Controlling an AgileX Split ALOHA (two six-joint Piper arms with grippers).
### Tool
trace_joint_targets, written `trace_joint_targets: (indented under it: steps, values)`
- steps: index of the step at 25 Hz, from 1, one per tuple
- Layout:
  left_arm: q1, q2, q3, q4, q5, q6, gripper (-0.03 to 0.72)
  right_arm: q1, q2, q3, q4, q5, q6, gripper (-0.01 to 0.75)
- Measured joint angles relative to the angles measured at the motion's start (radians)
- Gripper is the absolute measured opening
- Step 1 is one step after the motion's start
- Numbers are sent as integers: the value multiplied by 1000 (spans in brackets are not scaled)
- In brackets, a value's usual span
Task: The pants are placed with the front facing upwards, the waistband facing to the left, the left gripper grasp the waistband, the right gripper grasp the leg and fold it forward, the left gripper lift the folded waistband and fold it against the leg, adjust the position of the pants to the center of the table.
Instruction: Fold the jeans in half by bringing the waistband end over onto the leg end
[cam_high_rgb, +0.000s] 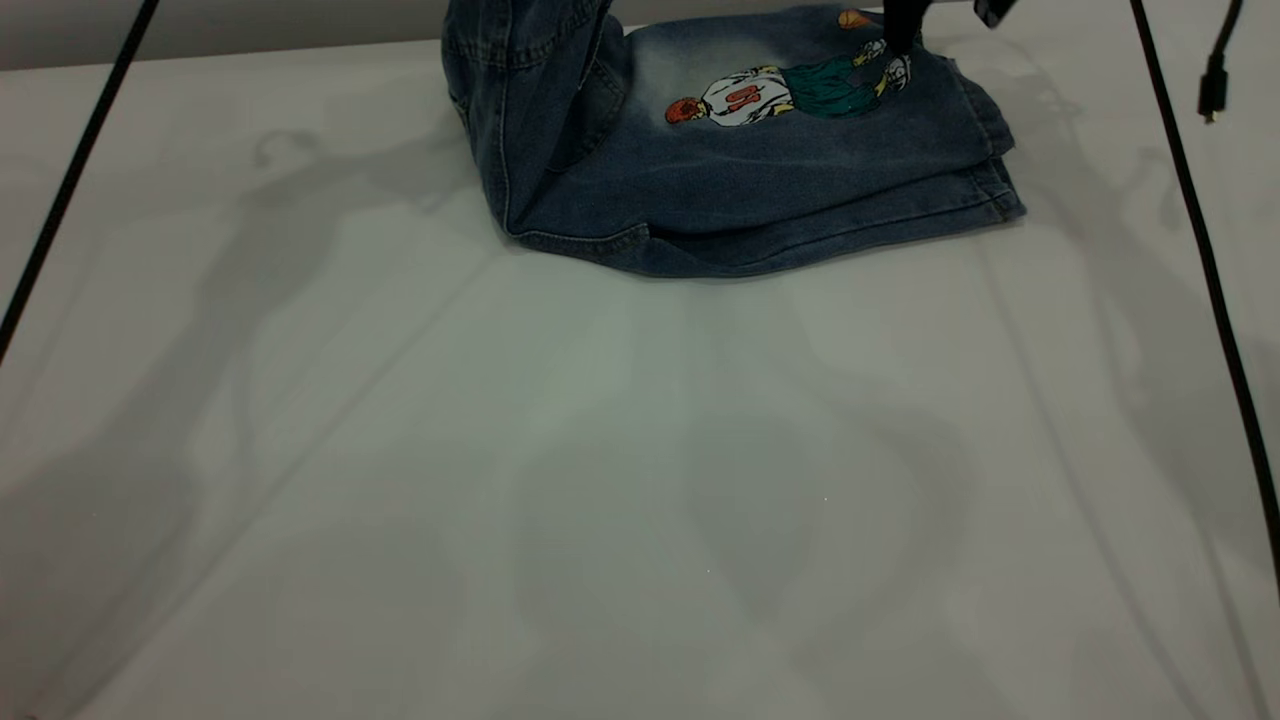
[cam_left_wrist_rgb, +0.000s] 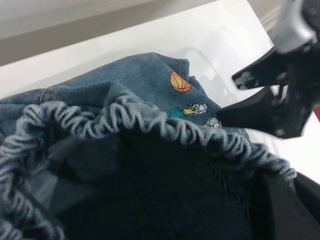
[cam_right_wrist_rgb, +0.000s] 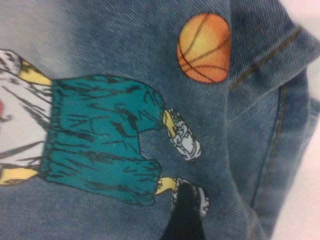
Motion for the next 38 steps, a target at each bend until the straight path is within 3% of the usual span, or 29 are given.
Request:
trace_joint_targets:
  steps: [15, 24, 38]
  values:
    - [-110, 0, -138, 4, 26, 2, 41, 3, 62, 0, 38, -24, -1, 547]
    - [-174, 0, -143, 11, 19, -2, 41, -6, 59, -23, 29, 7, -8, 547]
    - [-232, 8, -142, 3, -78, 7, 41, -184, -53, -50, 23, 19, -18, 547]
